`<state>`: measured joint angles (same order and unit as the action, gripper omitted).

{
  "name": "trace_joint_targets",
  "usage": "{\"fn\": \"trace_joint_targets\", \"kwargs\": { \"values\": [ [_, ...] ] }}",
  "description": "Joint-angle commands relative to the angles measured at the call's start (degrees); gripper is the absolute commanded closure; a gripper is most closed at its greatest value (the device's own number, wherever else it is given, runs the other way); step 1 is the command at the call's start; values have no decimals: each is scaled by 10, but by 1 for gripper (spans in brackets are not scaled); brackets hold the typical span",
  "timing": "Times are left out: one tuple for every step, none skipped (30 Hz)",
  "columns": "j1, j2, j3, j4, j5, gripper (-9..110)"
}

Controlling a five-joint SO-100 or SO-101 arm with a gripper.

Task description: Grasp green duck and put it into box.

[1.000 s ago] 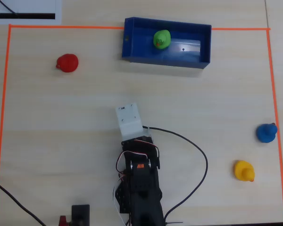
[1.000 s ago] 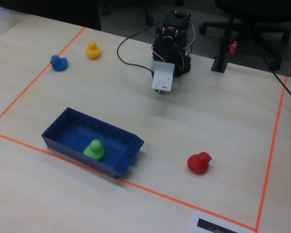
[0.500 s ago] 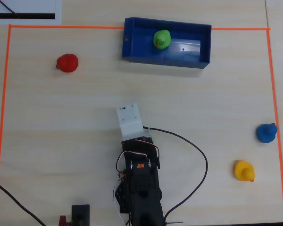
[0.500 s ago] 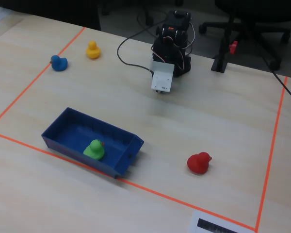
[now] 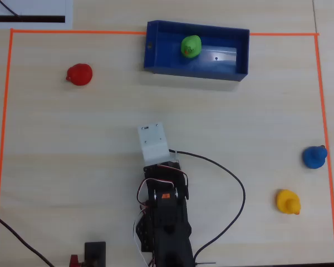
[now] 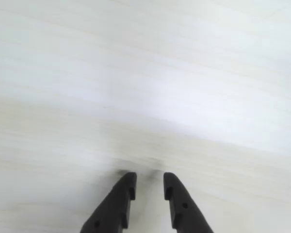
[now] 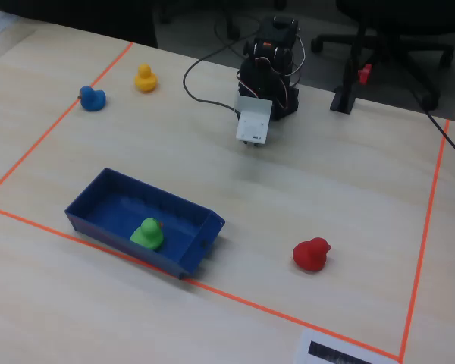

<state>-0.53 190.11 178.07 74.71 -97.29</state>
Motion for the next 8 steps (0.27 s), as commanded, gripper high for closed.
{"fn": "trace_joint_targets", "kwargs": {
  "values": [
    [9, -4, 2, 13, 1, 96],
    [9, -4, 2, 13, 1, 95],
    [9, -4, 2, 13, 1, 95],
    [9, -4, 2, 13, 2, 95],
    [9, -4, 2, 13, 2, 95],
    [9, -4, 2, 13, 2, 95],
    [9, -4, 2, 13, 2, 95],
    [9, -4, 2, 13, 2, 95]
  ]
}}
